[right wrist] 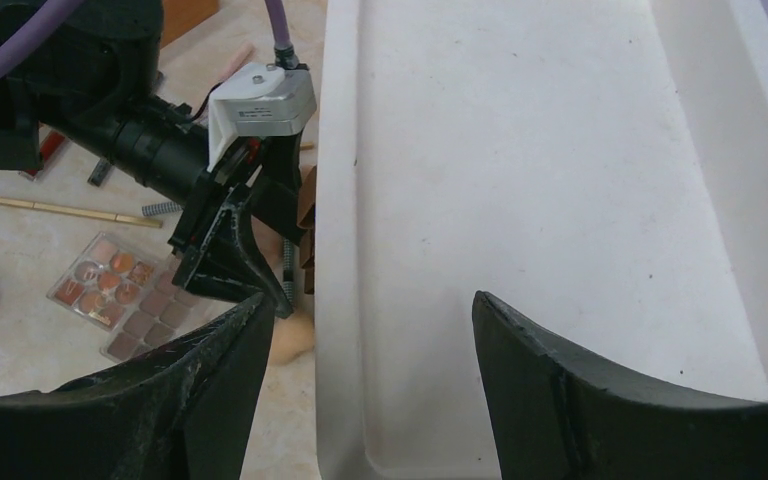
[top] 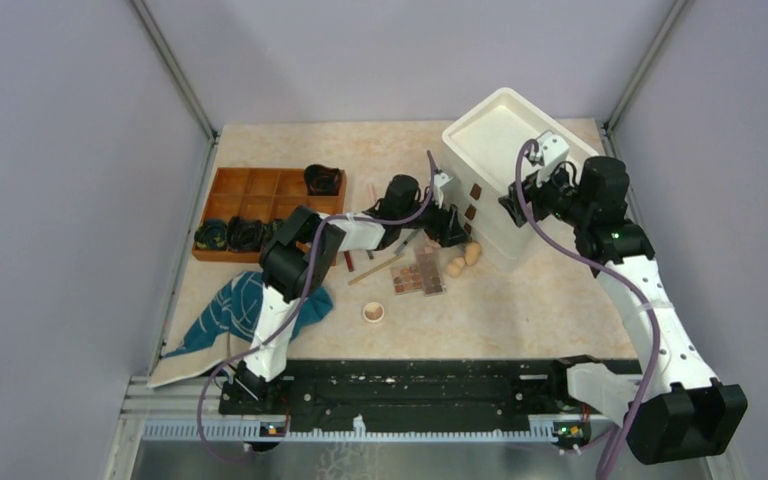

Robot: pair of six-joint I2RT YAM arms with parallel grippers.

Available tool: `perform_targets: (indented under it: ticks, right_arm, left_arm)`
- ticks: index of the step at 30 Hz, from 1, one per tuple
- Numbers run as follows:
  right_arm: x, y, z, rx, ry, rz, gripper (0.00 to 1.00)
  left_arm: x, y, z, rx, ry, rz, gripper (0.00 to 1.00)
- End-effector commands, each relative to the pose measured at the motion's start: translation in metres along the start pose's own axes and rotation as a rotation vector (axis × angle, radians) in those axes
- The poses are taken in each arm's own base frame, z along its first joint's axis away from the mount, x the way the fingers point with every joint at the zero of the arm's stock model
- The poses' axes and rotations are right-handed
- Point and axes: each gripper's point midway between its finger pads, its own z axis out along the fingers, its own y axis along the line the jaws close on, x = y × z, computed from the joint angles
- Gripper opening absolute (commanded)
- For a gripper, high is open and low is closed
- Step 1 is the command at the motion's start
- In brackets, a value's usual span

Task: Organize the makeup
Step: Move the storage box to the center of the board, then open the drawer in the storage box.

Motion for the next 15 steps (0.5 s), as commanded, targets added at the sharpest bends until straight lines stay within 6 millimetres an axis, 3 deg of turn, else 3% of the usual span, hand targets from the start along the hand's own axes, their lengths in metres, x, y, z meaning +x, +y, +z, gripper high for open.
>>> perform_targets:
  ticks: [1,9,15]
  right_arm:
    - [-0.015,-0.001,-0.008,0.001,-0.066,-0.012,0.73]
    - [-0.012,0.0,-0.011,-0.002,-0.065,-0.009,0.73]
    - [-0.009,0.001,-0.012,0.0,-0.061,-0.011,0.73]
  left_arm:
    - [-0.02,-0.01,0.015,0.055,-0.053,0.005,0.8]
    - [-0.022,-0.01,0.023,0.086,-0.067,-0.017,0.72]
    - [-0.026,-0.017,0.025,0.126,-0.082,-0.039,0.55]
